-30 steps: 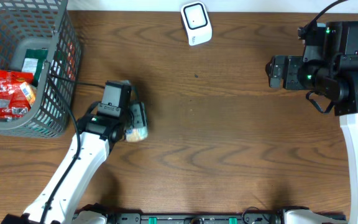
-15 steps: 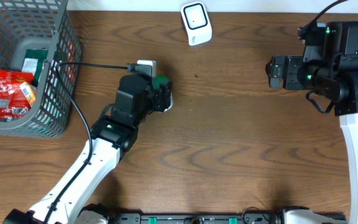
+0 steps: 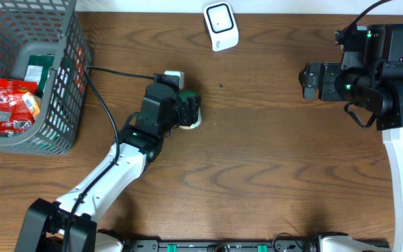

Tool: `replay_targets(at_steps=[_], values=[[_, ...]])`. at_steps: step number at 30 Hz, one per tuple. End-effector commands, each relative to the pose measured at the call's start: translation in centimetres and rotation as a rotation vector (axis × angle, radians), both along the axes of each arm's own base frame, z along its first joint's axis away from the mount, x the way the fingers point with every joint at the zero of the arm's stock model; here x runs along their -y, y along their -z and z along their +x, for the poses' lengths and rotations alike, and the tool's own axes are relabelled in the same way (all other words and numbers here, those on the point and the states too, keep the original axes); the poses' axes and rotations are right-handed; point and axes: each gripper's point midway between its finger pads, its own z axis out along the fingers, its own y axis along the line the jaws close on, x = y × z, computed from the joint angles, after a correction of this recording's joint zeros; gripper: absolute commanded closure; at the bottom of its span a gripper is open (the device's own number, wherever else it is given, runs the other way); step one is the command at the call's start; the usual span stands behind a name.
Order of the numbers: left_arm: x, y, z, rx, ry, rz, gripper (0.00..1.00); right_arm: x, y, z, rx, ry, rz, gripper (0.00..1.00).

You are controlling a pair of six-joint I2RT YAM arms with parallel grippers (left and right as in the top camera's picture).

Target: Scan the item barcode

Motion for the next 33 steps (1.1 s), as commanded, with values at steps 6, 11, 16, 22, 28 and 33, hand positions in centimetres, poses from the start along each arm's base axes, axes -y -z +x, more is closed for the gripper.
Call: replay_targets(at_steps=[6,11,16,22,28,33], values=[[3.9,-0.2,0.0,0.093,0.153,0.033,0.54,0.1,-0.3,0.2,0.008,-0.003,0.000,0.01],[7.7,0.2,-0.5,0.214,0.309,0.116,0.55,0.1,-0.3,0.2,0.007,-0.003,0.000,0.01],[11.1,0.8,-1.8,0.254,0.420,0.091,0.54,0.1,-0.3,0.2,0.007,-0.003,0.000,0.01],[13.6,1.9,-2.8,0.260,0.511,0.041,0.54,0.1,-0.3,0.2,0.007,-0.003,0.000,0.01],[13.9,2.8,-3.2,0.244,0.522,0.046,0.54,0.1,-0.3,0.2,0.007,-0.003,0.000,0.01],[14.1,3.5,-3.9,0.222,0.537,0.053,0.49,0.1,-0.3,0.2,0.007,-0.003,0.000,0.01]])
